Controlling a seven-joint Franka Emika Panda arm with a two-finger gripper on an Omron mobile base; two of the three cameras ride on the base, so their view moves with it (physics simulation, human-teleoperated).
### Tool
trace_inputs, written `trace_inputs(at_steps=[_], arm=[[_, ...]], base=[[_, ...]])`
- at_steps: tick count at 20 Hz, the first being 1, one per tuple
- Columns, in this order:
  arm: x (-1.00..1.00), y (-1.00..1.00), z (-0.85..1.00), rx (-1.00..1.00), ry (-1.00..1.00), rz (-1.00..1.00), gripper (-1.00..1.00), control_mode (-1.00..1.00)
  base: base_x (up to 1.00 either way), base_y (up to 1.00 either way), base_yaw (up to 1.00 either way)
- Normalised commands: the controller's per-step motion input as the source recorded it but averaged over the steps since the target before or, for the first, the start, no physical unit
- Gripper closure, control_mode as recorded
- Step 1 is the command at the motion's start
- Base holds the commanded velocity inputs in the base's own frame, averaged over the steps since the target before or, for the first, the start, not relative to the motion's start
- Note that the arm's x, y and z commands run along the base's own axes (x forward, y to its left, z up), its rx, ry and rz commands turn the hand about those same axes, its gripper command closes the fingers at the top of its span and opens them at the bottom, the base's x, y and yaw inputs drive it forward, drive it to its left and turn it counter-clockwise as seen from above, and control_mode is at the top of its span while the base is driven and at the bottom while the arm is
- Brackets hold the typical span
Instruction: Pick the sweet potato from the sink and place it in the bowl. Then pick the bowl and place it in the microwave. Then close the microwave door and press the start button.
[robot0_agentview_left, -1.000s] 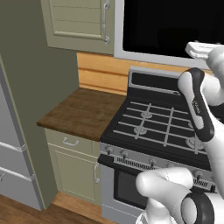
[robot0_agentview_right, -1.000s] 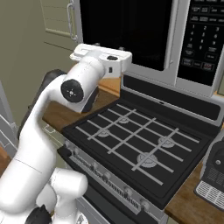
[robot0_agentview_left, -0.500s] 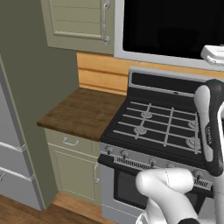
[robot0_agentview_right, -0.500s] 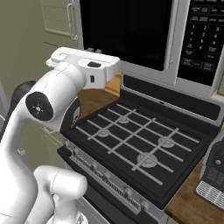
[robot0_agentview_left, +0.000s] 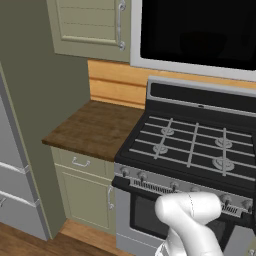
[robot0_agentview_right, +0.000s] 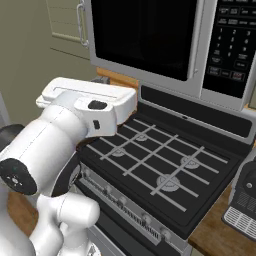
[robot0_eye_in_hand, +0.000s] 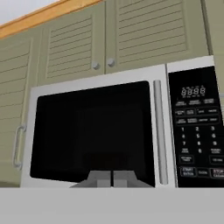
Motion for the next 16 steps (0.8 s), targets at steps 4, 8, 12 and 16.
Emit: trace_inputs(at_steps=[4, 8, 12, 16], arm=[[-0.62, -0.07, 0.00, -0.09, 0.00, -0.06, 1.00, -1.00], [-0.03, -0.01, 0.00, -0.01, 0.01, -0.02, 1.00, -1.00], [0.04, -0.18, -0.03, 0.00, 0.09, 0.00, 1.00, -1.00], [0.08, -0.34, 0.00, 0.00, 0.13, 0.00, 1.00, -1.00]], base=[[0.00, 0.00, 0.00], [0.00, 0.00, 0.00], [0.00, 0.00, 0.00], [0.00, 0.00, 0.00]])
